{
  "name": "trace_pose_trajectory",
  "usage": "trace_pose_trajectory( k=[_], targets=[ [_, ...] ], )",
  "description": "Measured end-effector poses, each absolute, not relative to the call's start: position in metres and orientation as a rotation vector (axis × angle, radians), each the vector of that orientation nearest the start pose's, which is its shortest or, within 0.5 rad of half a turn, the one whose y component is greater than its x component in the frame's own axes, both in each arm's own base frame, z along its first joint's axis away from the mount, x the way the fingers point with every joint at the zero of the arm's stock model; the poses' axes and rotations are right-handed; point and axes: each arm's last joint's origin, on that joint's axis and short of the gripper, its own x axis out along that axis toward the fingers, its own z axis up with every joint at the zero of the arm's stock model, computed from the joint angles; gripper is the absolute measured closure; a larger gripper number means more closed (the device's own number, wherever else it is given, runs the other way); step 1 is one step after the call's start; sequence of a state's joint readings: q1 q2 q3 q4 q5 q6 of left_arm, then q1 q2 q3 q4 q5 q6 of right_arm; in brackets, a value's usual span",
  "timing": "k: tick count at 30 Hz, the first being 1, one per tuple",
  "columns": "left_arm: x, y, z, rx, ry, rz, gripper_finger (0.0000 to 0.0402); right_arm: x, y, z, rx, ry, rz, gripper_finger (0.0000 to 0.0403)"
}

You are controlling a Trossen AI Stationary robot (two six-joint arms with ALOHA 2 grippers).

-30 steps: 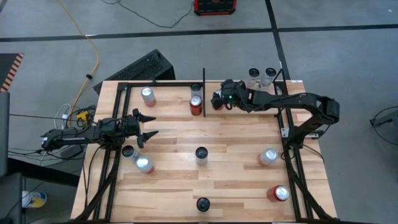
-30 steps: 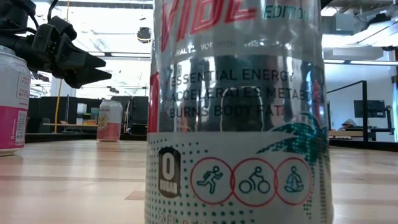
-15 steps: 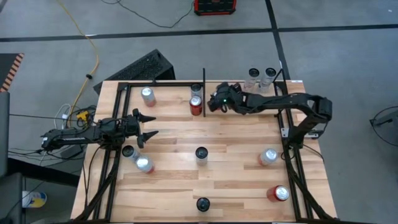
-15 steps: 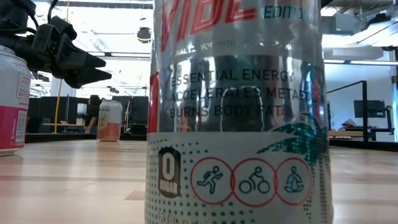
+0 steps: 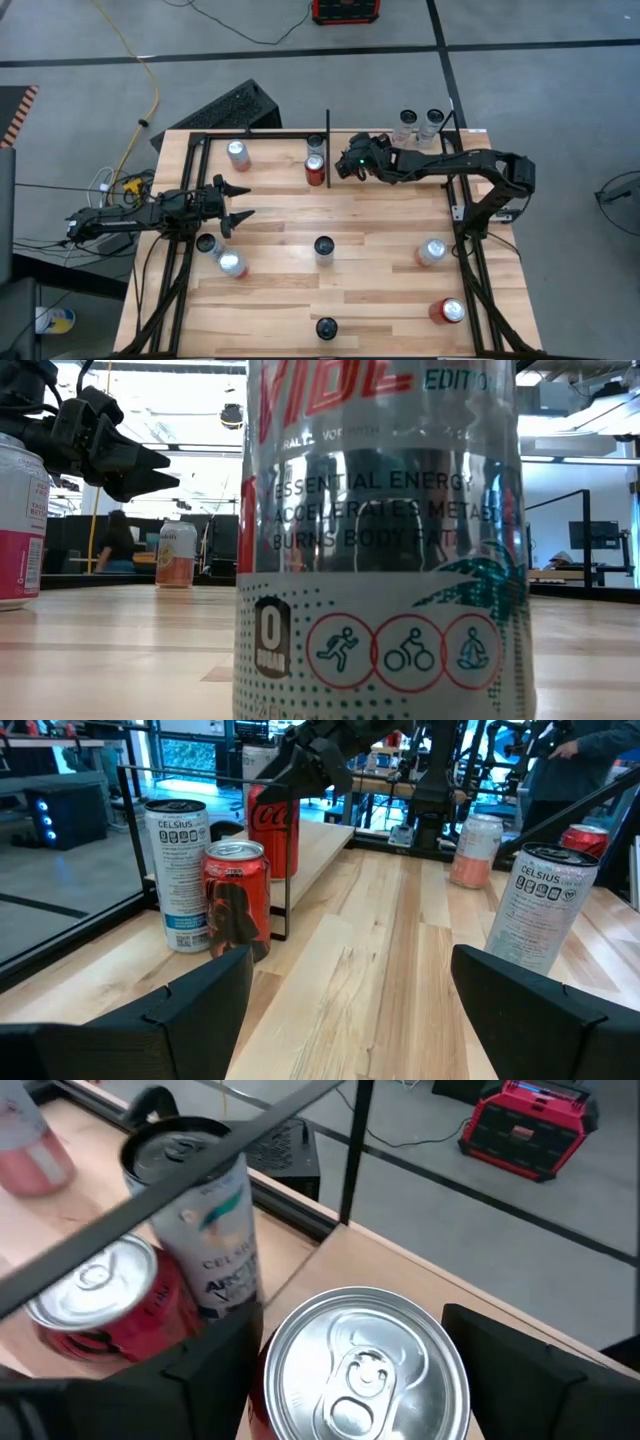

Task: Place canned beverage on shelf
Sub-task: Put the red soda can on the shelf

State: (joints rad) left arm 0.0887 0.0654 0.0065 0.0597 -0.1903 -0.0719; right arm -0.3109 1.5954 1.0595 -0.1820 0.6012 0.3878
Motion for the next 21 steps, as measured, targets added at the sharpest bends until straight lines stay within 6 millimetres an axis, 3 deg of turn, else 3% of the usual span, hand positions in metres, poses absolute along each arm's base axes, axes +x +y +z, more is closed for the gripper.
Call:
trace_pose_trajectory(
  k=[21],
  targets=[
    [0.1,0.014,0.166,-0.071,-0.011,0.279,0.0074,0.292,-0.153,0.231,0.15,0.721,-1.049,0.0082]
  ],
)
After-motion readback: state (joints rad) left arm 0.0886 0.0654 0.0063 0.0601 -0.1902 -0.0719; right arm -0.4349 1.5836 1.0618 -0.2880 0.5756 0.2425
